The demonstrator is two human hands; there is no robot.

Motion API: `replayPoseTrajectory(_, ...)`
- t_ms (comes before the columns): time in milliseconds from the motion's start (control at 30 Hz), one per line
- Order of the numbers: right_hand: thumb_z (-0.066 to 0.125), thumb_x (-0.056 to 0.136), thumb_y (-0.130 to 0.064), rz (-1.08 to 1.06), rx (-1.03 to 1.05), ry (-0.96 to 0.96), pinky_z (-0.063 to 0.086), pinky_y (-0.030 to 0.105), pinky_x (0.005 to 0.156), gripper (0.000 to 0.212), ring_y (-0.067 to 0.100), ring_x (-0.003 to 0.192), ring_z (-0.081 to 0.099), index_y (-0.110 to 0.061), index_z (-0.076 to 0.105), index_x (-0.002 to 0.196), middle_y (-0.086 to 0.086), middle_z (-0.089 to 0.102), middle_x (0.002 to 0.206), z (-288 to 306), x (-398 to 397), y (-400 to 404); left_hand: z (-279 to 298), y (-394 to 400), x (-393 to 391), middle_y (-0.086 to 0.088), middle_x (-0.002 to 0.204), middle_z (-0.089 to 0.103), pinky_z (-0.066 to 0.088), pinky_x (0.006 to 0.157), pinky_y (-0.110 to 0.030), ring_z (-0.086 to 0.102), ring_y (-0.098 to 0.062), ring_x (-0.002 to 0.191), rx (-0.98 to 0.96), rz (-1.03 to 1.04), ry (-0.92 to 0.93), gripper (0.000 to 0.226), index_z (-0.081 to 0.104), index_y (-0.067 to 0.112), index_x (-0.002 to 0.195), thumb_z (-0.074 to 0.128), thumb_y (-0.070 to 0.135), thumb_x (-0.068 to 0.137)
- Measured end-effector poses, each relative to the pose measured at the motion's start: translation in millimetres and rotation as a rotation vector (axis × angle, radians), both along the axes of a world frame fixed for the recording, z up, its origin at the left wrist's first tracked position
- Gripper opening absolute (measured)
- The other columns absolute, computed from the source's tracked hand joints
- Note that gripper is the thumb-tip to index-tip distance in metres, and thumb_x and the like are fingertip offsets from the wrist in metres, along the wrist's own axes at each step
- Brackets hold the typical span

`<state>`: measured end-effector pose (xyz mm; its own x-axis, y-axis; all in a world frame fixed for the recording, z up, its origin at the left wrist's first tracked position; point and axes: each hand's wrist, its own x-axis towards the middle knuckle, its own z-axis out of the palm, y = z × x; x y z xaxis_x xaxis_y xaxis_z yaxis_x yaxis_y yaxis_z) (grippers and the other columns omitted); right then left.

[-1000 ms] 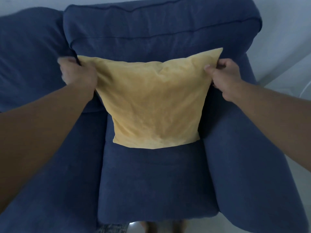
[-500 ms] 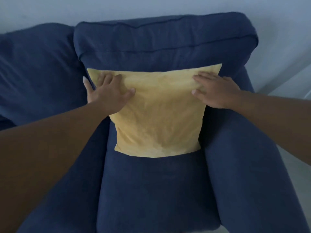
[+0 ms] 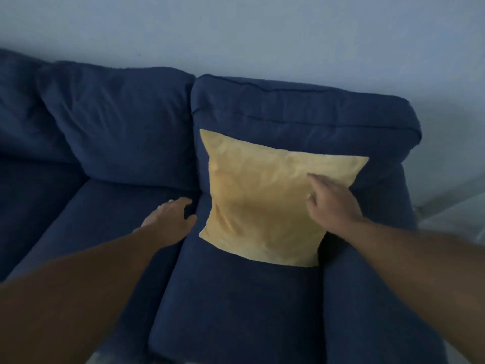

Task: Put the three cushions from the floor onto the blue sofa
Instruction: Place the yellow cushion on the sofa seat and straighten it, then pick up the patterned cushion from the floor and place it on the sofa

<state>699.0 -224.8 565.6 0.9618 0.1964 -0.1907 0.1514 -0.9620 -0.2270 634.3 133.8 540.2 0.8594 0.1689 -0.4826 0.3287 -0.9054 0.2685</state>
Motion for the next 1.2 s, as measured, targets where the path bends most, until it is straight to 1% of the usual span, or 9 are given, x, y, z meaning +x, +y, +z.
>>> replayPoseTrajectory(200, 0.048, 0.106, -0.027, 0.144, -0.045, 0.092, 0.024, 0.045, 0.128, 0.066, 0.025, 0.158, 0.03, -0.014, 0.028, 0.167, 0.007, 0.036, 0.171, -43, -48, 110, -21, 26, -92, -0.002, 0.144, 0.062, 0.057, 0.098, -0.044, 0.065, -0.026, 0.12, -0.05, 0.048, 0.156, 0.049, 0.049, 0.027, 0.153, 0.05, 0.043, 0.106)
replayPoseTrajectory(300, 0.05, 0.1, -0.022, 0.274, -0.065, 0.118, 0.036, 0.046, 0.119, 0.058, 0.027, 0.147, 0.044, -0.012, 0.043, 0.157, 0.007, 0.052, 0.159, -52, -66, 165, -26, 57, -130, -0.003, 0.148, 0.06, 0.055, 0.1, -0.044, 0.064, -0.028, 0.126, -0.069, 0.147, 0.147, 0.051, 0.047, 0.028, 0.155, 0.05, 0.043, 0.106)
replayPoseTrajectory(367, 0.048, 0.1, -0.024, 0.371, -0.112, 0.159, 0.04, 0.044, 0.114, 0.053, 0.025, 0.143, 0.048, -0.014, 0.047, 0.153, 0.004, 0.055, 0.155, -56, -82, 207, -29, 85, -161, -0.005, 0.151, 0.058, 0.053, 0.101, -0.042, 0.061, -0.031, 0.13, -0.069, 0.241, 0.146, 0.052, 0.046, 0.028, 0.156, 0.05, 0.043, 0.106)
replayPoseTrajectory(467, 0.044, 0.105, -0.029, 0.484, -0.208, 0.232, 0.042, 0.041, 0.11, 0.049, 0.023, 0.142, 0.049, -0.018, 0.047, 0.153, -0.001, 0.053, 0.157, -59, -108, 264, -35, 122, -213, -0.006, 0.15, 0.057, 0.053, 0.099, -0.041, 0.061, -0.033, 0.13, -0.063, 0.352, 0.168, 0.051, 0.048, 0.028, 0.155, 0.047, 0.045, 0.107)
replayPoseTrajectory(600, 0.04, 0.108, -0.031, 0.627, -0.287, 0.317, 0.041, 0.042, 0.112, 0.046, 0.025, 0.14, 0.051, -0.018, 0.048, 0.151, -0.001, 0.054, 0.156, -70, -160, 340, -48, 166, -294, -0.007, 0.146, 0.062, 0.054, 0.102, -0.045, 0.062, -0.035, 0.131, -0.058, 0.432, 0.25, 0.043, 0.057, 0.024, 0.144, 0.047, 0.043, 0.106)
replayPoseTrajectory(700, 0.039, 0.108, -0.03, 0.711, -0.325, 0.365, 0.039, 0.042, 0.11, 0.043, 0.026, 0.132, 0.055, -0.02, 0.049, 0.149, -0.001, 0.058, 0.151, -85, -208, 394, -67, 193, -361, -0.011, 0.145, 0.063, 0.054, 0.101, -0.045, 0.063, -0.037, 0.13, -0.065, 0.544, 0.284, 0.046, 0.053, 0.024, 0.148, 0.047, 0.039, 0.105)
replayPoseTrajectory(933, 0.038, 0.109, -0.031, 0.882, -0.426, 0.477, 0.037, 0.042, 0.116, 0.054, 0.024, 0.143, 0.049, -0.022, 0.039, 0.162, -0.003, 0.048, 0.162, -112, -322, 485, -120, 230, -498, -0.013, 0.139, 0.065, 0.054, 0.101, -0.045, 0.063, -0.035, 0.124, -0.2, 0.736, 0.315, 0.046, 0.053, 0.017, 0.142, 0.046, 0.043, 0.104)
replayPoseTrajectory(1067, 0.04, 0.108, -0.033, 0.935, -0.459, 0.533, 0.044, 0.041, 0.11, 0.051, 0.025, 0.139, 0.053, -0.022, 0.044, 0.157, -0.001, 0.052, 0.158, -130, -372, 521, -145, 245, -545, -0.013, 0.141, 0.064, 0.052, 0.104, -0.044, 0.062, -0.034, 0.127, -0.258, 0.815, 0.309, 0.047, 0.053, 0.016, 0.143, 0.048, 0.044, 0.106)
replayPoseTrajectory(1200, 0.042, 0.109, -0.036, 0.922, -0.467, 0.592, 0.049, 0.044, 0.105, 0.054, 0.03, 0.134, 0.058, -0.023, 0.039, 0.161, 0.006, 0.055, 0.154, -153, -410, 551, -173, 256, -576, -0.017, 0.141, 0.065, 0.052, 0.101, -0.042, 0.062, -0.035, 0.126, -0.325, 0.941, 0.263, 0.047, 0.054, 0.013, 0.144, 0.049, 0.042, 0.107)
